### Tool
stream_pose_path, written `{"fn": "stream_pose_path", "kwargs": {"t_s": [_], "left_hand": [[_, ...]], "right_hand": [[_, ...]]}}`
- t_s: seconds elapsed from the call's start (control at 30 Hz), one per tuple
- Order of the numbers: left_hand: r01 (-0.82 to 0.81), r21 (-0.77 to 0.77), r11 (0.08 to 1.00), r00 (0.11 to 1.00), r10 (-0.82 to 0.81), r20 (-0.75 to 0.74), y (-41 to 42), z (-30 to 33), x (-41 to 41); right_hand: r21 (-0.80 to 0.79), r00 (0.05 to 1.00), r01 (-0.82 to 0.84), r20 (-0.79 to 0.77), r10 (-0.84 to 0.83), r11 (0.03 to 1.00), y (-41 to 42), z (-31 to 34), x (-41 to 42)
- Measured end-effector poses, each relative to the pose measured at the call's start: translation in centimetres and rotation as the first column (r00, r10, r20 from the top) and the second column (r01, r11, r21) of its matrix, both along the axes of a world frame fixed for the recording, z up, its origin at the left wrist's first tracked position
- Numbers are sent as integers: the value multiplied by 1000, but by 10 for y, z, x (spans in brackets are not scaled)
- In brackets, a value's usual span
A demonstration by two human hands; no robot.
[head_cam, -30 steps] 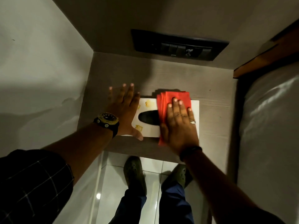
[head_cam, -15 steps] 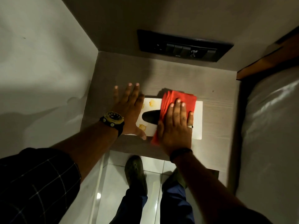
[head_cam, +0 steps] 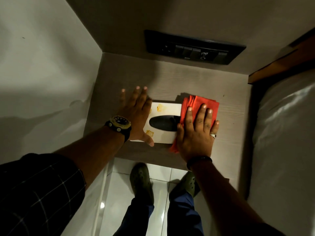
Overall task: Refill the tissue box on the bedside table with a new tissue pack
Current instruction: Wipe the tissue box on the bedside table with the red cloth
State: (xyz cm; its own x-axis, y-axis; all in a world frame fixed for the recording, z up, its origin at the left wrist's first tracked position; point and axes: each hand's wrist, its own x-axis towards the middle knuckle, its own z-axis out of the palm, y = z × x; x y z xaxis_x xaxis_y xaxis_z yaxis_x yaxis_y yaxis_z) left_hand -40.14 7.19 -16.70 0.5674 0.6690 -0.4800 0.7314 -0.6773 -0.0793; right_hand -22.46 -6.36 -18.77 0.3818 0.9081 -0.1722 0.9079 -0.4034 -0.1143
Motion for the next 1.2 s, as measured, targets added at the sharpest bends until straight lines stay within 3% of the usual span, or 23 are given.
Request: {"fn": "stream_pose_path", "kwargs": {"t_s": [0.23,0.4,0.67,0.87,1.0,1.1,1.2], "left_hand": [[2,-7,1000,1000,-2,-6,-1,2,1],[28,-5,1000,1000,-28,2,1,0,0],[103,41,994,993,-100,-63,11,5,6],[112,27,993,980,-106,-171,23,17,0],[85,12,996,985,-83,-149,20,19,2],[73,8,997,991,-71,-117,20,17,-2],[36,-24,999,999,-37,-39,18,23,-1]], "right_hand": [[-3,999,-27,30,27,1000,-1,2,4],[6,988,-153,11,153,988,-1,4,6],[-23,996,-83,-47,82,996,9,5,-10],[64,975,-55,-210,68,996,22,8,-28],[77,933,-95,-340,116,992,28,12,-32],[222,846,6,-520,113,975,24,18,-15],[290,884,184,-467,-29,939,13,16,22]]}}
